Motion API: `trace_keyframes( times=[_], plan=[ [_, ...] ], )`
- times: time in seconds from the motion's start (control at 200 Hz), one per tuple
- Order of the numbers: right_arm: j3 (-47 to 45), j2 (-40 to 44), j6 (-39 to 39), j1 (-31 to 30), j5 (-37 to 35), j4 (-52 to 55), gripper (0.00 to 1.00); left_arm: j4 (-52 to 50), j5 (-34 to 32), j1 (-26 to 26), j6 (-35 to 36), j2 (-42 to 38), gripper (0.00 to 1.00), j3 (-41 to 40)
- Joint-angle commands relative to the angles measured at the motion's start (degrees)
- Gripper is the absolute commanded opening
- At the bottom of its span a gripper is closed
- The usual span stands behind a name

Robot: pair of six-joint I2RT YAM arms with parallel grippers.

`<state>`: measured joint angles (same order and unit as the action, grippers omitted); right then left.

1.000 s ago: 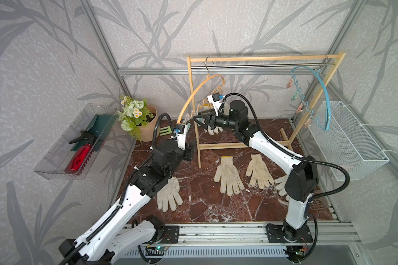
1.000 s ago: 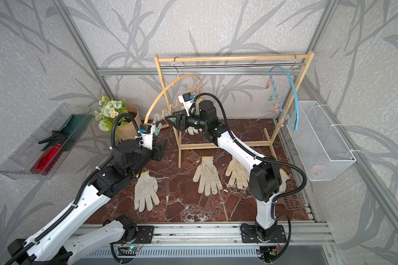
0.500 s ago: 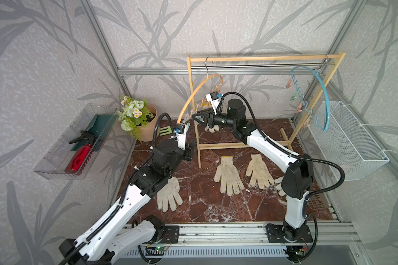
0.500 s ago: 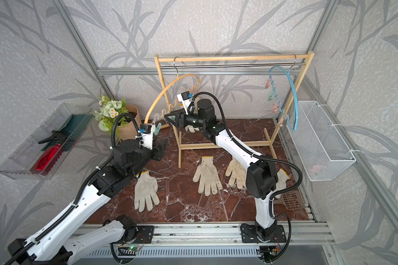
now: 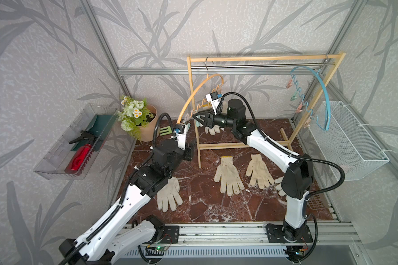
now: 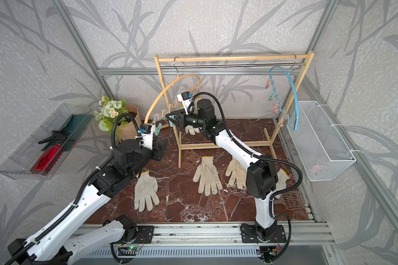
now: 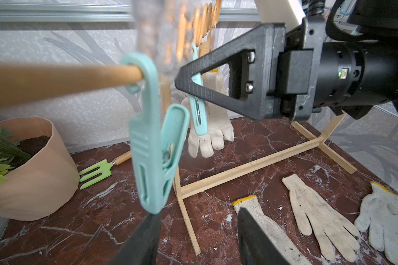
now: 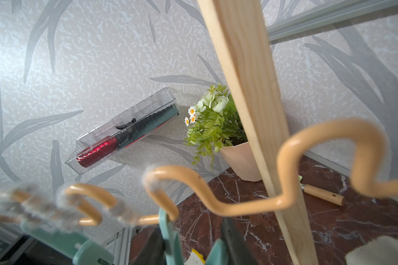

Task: Clip the gloves onto a hanger to dry
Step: Open the clamp at the hanger, then pick up the glove from the center of the board.

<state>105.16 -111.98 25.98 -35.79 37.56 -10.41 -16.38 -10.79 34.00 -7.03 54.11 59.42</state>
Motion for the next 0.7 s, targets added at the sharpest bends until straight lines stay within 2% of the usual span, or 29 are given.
trace_keyframes(
  times=[0.0, 0.065, 0.34, 0.525, 0.695],
  plan=[
    [2.1, 0.4, 0.0, -0.2, 0.8, -0.6, 0.31, -1.4, -1.1, -0.3, 0.8, -0.8, 0.54, 1.2],
    [2.1, 0.6, 0.0, -0.2, 0.8, -0.6, 0.27, -1.9, -1.7, -0.3, 0.4, -1.1, 0.54, 0.9],
    [1.9, 1.0, -0.4, -0.2, 0.5, -0.7, 0.3, -9.0, -10.2, -0.5, -6.6, -4.8, 0.54, -5.4],
    [1.9, 0.7, -0.4, -0.2, 0.4, -0.7, 0.31, -18.5, -17.9, -1.0, -18.6, -7.2, 0.54, -10.1],
    [1.9, 0.7, 0.0, -0.2, 0.4, -1.3, 0.31, -26.8, -19.4, -3.6, -29.8, -6.4, 0.54, -13.7]
  ],
)
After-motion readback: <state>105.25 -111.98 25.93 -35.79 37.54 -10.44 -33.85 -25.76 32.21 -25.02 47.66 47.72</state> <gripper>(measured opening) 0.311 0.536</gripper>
